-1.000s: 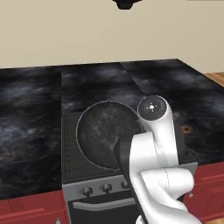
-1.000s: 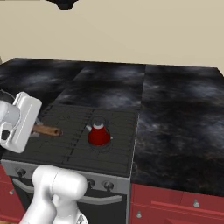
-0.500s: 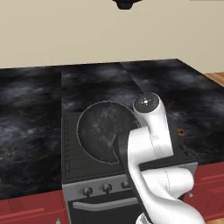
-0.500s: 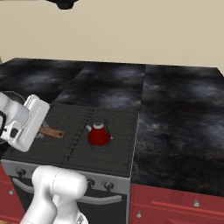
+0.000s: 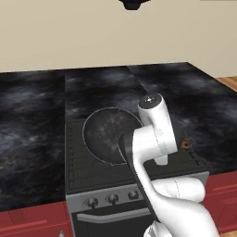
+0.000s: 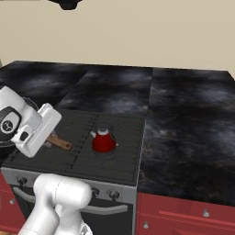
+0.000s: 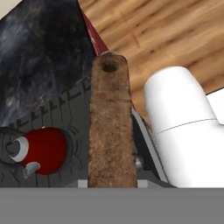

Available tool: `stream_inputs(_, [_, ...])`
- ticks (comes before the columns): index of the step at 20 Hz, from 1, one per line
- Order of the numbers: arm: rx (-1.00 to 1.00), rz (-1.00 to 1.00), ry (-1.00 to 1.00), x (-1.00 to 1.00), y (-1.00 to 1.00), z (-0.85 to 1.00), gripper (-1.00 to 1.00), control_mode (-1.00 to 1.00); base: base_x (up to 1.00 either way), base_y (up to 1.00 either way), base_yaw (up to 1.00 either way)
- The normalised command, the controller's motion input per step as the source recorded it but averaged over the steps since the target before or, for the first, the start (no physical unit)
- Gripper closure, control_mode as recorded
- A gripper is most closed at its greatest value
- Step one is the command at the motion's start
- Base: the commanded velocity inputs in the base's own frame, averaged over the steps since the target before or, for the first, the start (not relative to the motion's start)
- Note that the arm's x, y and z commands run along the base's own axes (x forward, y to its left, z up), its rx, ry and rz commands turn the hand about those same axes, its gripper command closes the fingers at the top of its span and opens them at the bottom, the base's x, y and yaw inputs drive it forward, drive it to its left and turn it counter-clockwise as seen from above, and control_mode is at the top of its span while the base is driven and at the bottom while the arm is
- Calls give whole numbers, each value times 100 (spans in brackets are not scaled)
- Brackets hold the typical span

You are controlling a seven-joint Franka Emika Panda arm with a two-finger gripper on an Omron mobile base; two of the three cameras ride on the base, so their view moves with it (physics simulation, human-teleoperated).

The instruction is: Pick the pan from the cabinet and place it on the stove. Then turn on the stove burner for the pan.

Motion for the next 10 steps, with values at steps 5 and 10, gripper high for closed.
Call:
stream_inputs(5, [0,-12,3,10,0,-49,100,-100,0,0,0])
stream_inputs(10, [0,-13,4,7,1,-48,100,-100,0,0,0])
